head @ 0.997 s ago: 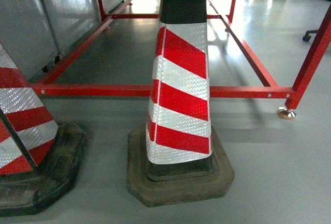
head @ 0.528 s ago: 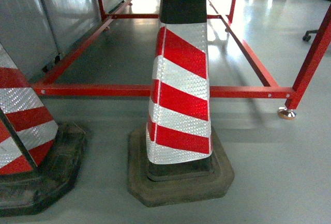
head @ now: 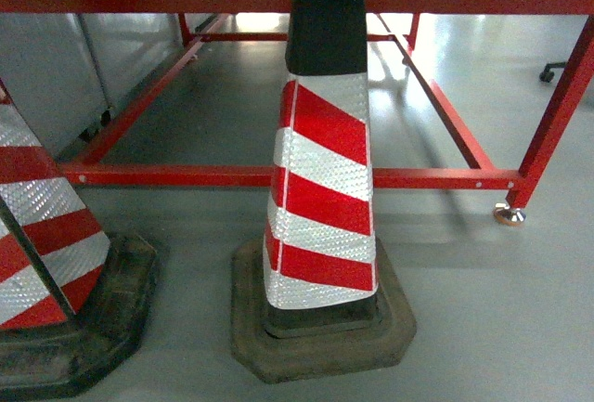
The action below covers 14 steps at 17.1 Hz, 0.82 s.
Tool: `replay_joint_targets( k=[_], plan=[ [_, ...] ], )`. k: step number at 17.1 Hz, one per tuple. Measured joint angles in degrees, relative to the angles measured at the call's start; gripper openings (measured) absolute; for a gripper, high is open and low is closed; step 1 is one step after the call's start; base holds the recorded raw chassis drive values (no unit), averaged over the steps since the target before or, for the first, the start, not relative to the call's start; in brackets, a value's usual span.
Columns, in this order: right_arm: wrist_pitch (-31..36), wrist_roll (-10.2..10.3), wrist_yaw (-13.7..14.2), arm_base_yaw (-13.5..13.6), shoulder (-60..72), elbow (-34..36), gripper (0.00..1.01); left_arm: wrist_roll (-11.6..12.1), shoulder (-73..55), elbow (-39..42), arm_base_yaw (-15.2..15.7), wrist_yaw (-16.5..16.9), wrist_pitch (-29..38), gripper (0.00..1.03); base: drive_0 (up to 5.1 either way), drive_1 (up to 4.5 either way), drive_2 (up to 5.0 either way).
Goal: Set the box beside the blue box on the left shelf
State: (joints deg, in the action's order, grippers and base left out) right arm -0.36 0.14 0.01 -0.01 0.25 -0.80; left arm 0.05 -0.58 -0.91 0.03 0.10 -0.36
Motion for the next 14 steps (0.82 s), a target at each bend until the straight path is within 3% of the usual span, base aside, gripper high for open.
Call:
replay_joint_targets(
  k=[14],
  plan=[
    [0.0,-0.1,0.0,0.0,0.0,0.0,0.98,0.0,0.0,0.0,0.0,-0.1,0.0,0.98,0.0,0.00,0.0]
  ],
)
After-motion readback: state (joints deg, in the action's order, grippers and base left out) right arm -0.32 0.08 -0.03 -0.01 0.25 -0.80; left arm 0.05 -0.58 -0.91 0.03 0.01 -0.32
